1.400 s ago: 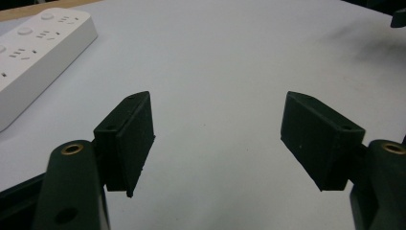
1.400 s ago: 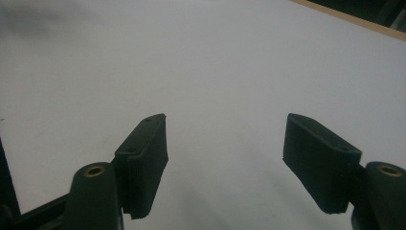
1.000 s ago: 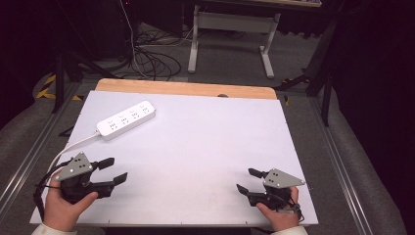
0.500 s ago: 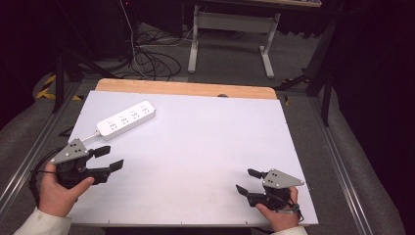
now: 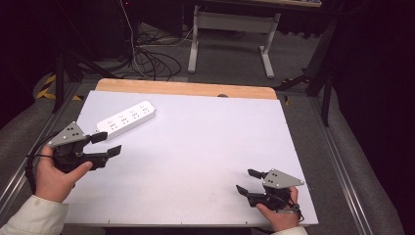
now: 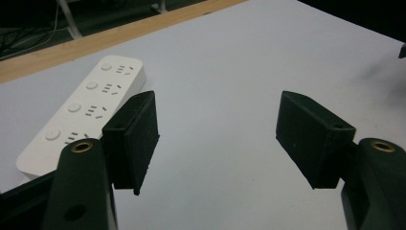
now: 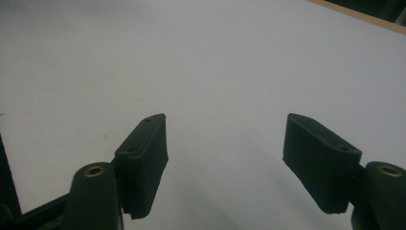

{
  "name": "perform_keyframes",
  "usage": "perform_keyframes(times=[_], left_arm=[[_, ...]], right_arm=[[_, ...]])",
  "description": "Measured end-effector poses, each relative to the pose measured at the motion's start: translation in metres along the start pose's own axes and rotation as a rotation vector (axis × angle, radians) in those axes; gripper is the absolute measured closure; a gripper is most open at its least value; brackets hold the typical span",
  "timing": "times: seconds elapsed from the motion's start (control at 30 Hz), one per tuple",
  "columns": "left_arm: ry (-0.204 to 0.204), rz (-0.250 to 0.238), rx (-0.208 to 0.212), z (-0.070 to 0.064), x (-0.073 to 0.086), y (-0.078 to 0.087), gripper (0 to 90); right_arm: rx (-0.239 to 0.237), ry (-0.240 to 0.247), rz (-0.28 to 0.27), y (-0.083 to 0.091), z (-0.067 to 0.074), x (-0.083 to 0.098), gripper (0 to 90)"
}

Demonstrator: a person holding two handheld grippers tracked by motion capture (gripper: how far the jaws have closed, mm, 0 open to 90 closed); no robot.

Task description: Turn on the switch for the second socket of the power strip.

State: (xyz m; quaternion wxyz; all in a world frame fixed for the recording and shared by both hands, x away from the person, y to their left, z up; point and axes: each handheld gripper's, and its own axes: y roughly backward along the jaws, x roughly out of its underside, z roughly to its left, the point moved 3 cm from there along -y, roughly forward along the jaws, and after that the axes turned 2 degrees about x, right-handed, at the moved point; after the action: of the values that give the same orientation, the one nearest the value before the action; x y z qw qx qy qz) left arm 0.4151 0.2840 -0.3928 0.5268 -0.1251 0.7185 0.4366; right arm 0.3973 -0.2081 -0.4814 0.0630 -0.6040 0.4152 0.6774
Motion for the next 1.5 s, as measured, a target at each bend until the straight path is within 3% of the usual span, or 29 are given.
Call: perform_keyframes(times=[0.1, 0.33, 0.5, 0.63, 0.77, 0.83, 1.0, 1.17, 1.5], left_arm=[[-0.013, -0.001, -0.010, 0.002, -0.006, -0.001, 31.5], [0.012, -0.002, -0.015, 0.011, -0.013, -0.007, 34.7], [-0.026, 0.011, -0.061, 0.021, -0.013, -0.010, 38.5], [-0.007, 0.000, -0.042, 0.030, -0.012, -0.011, 41.7], [0.027, -0.033, -0.030, 0.041, -0.015, -0.017, 52.0], [0.051, -0.063, -0.040, 0.051, -0.017, -0.021, 67.2], [0.032, -0.040, -0.091, 0.063, -0.018, -0.027, 89.6], [0.046, -0.025, -0.137, 0.078, -0.017, -0.041, 89.7], [0.072, -0.034, -0.180, 0.095, -0.012, -0.065, 89.7]], right_arm=[[0.000, 0.001, 0.001, 0.000, 0.000, 0.000, 32.5], [0.001, -0.001, 0.003, 0.000, -0.001, 0.001, 32.4], [0.005, -0.002, 0.005, 0.000, -0.002, 0.001, 32.4], [0.005, -0.004, 0.004, 0.000, -0.002, 0.002, 32.4], [0.004, -0.003, 0.006, -0.001, -0.002, 0.002, 32.4], [0.005, -0.002, 0.003, -0.001, -0.002, 0.002, 32.3], [0.006, -0.003, 0.007, -0.001, -0.002, 0.002, 32.3], [0.004, -0.002, 0.004, -0.001, -0.003, 0.002, 32.3], [0.001, 0.001, 0.003, -0.001, -0.002, 0.003, 32.1]])
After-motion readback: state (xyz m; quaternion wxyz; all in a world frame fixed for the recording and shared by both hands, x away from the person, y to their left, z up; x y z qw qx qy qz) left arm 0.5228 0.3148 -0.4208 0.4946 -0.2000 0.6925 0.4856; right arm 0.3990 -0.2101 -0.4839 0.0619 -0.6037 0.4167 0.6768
